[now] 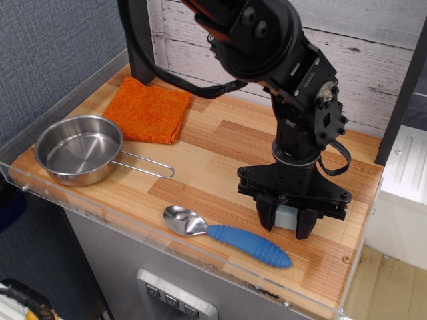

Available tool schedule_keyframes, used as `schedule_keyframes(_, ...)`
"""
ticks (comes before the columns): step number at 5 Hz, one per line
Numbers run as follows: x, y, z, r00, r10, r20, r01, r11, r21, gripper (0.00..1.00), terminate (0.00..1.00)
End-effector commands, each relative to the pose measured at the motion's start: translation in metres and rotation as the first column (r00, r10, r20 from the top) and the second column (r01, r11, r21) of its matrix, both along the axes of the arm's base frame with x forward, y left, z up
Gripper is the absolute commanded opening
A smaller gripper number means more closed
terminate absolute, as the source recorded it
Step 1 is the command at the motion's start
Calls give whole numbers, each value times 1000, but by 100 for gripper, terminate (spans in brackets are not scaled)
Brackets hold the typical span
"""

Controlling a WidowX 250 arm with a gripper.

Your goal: Place the blue cube in the silver pot.

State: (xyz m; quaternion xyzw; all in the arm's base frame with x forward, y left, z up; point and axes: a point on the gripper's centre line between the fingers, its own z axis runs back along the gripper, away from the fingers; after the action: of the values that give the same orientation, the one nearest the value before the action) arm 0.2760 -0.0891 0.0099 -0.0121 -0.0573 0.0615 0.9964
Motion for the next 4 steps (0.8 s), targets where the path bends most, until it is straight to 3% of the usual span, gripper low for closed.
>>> schedule_keyframes(1,4,13,34,998,11,63,-10,1000,-26,0,0)
schedule_keyframes(2,7,27,61,994,13,108,-12,1000,-9,0,0)
schedule_keyframes(3,6,51,84,986,42,163,-33,998,-58,0,0)
schedule_keyframes(4,0,87,94,983,98,154,-96,995,-22,0,0)
